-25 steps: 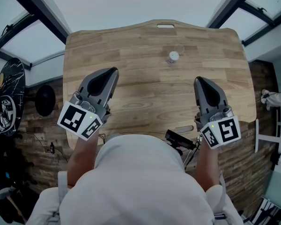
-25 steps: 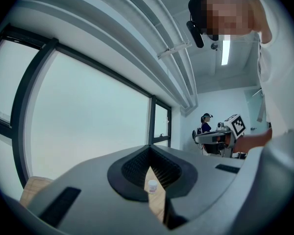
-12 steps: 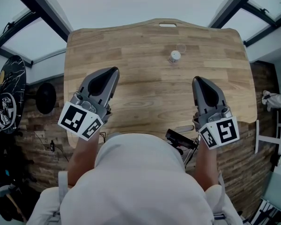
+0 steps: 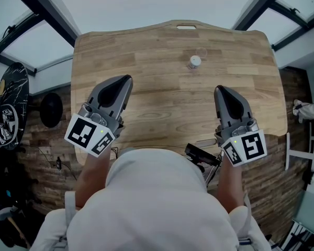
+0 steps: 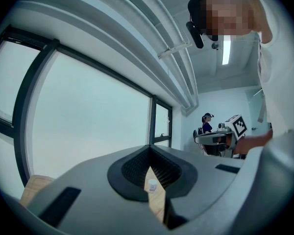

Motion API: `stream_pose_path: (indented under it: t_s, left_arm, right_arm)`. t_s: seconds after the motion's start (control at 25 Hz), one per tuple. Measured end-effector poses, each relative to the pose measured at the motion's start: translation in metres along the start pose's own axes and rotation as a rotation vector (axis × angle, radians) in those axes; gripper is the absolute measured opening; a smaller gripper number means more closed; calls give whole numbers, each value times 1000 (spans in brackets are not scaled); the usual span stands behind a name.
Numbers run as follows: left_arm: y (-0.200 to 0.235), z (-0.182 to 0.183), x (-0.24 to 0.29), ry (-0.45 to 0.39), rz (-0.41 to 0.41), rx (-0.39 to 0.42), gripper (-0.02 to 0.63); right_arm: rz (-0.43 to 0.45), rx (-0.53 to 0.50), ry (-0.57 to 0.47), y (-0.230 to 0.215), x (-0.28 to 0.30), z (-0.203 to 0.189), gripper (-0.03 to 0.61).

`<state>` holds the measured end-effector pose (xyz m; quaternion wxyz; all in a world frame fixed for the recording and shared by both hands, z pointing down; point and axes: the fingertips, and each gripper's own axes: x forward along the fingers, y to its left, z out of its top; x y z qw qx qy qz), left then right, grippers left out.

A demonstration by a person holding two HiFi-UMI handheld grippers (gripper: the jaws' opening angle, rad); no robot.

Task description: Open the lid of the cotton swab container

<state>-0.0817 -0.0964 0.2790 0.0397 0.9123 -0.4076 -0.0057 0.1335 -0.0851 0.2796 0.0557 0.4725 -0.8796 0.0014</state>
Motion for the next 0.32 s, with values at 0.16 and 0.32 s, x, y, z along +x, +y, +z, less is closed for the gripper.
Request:
stream_pose_path:
  t_s: [0.16,0.32]
  left_arm:
    - [0,-1,0,1,0,0,12]
    - [-1,-2,1,1,0,1,12]
  right_arm:
    - [-1,-1,0,0,-1,-1,19]
    - [-2,-2,-1,-1,-1,-2,18]
